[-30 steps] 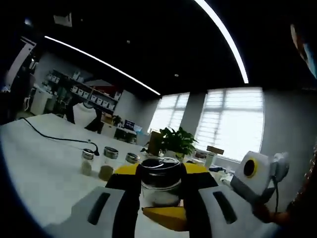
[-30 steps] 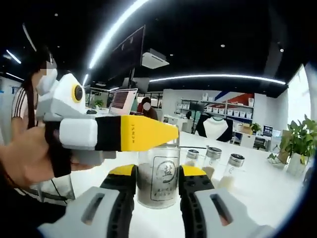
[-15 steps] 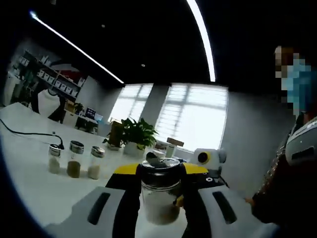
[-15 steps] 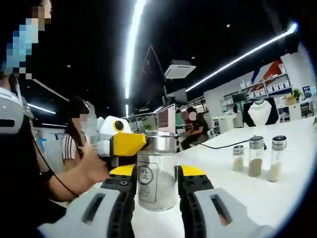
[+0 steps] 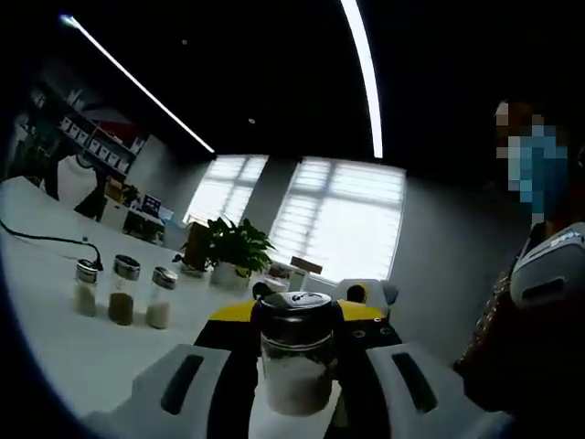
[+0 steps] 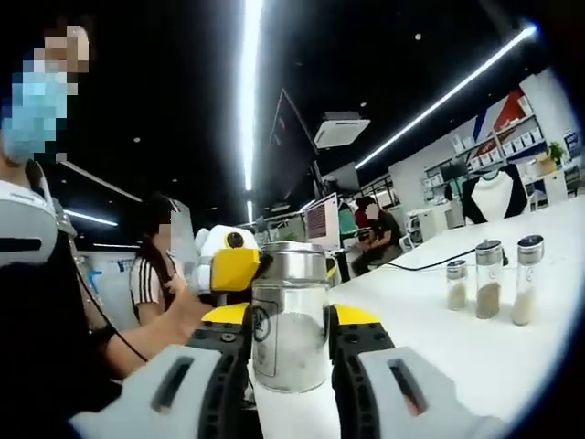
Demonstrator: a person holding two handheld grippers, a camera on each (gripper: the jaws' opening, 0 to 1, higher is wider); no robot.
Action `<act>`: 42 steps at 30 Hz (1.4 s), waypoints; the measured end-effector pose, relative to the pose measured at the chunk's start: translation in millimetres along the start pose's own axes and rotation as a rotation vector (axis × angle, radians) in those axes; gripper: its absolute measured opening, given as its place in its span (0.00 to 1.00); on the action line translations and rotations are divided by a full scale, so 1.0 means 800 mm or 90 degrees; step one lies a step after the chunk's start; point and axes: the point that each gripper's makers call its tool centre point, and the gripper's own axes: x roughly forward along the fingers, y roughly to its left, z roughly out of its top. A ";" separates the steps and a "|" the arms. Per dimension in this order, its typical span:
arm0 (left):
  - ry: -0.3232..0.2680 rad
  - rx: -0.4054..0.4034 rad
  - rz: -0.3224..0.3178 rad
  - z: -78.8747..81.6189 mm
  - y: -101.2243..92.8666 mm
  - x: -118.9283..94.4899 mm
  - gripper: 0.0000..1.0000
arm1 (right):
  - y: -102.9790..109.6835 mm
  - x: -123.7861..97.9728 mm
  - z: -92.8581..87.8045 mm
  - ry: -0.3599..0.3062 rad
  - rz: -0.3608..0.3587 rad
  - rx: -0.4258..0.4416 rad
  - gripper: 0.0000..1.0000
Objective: Rotate the seasoning bottle until the label or dispensing opening points toward the visible target arrow and the bottle remains upright within the marked orientation range
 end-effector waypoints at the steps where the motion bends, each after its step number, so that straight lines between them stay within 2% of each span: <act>1: 0.005 0.006 0.014 -0.001 0.004 0.000 0.32 | -0.006 0.002 -0.002 0.010 -0.021 -0.014 0.30; 4: 0.013 0.021 0.050 -0.001 0.013 -0.001 0.32 | -0.019 0.010 -0.005 0.031 -0.078 -0.052 0.30; 6: 0.019 0.036 0.089 -0.001 0.022 -0.003 0.32 | -0.025 0.016 -0.007 0.040 -0.114 -0.065 0.30; 10: 0.027 0.058 0.161 0.001 0.037 -0.007 0.33 | -0.034 0.032 -0.013 0.040 -0.152 -0.065 0.30; 12: 0.044 0.083 0.214 -0.001 0.051 -0.013 0.32 | -0.039 0.038 -0.017 0.043 -0.169 -0.062 0.30; 18: 0.075 0.152 0.320 -0.002 0.073 -0.030 0.32 | -0.058 0.063 -0.032 0.081 -0.249 -0.160 0.30; 19: 0.076 0.161 0.330 -0.001 0.076 -0.034 0.32 | -0.058 0.068 -0.033 0.082 -0.253 -0.169 0.30; 22: 0.075 0.204 0.347 0.000 0.085 -0.047 0.32 | -0.060 0.089 -0.041 0.082 -0.247 -0.146 0.30; 27: 0.056 0.193 0.359 -0.003 0.120 -0.082 0.32 | -0.059 0.108 -0.064 0.130 -0.211 -0.168 0.31; 29: 0.055 0.198 0.382 -0.005 0.142 -0.103 0.32 | -0.060 0.104 -0.080 0.156 -0.204 -0.161 0.31; 31: 0.053 0.210 0.399 -0.007 0.162 -0.122 0.32 | -0.066 0.092 -0.095 0.177 -0.217 -0.152 0.30; 33: 0.053 0.217 0.414 -0.010 0.179 -0.137 0.32 | -0.069 0.081 -0.102 0.181 -0.223 -0.138 0.29; 35: 0.058 0.228 0.447 -0.015 0.202 -0.158 0.32 | -0.070 0.073 -0.104 0.172 -0.223 -0.112 0.28; 38: 0.065 0.234 0.462 -0.023 0.219 -0.174 0.32 | -0.072 0.066 -0.104 0.171 -0.229 -0.106 0.27; 42: 0.073 0.238 0.470 -0.028 0.224 -0.185 0.32 | -0.072 0.060 -0.099 0.167 -0.232 -0.103 0.25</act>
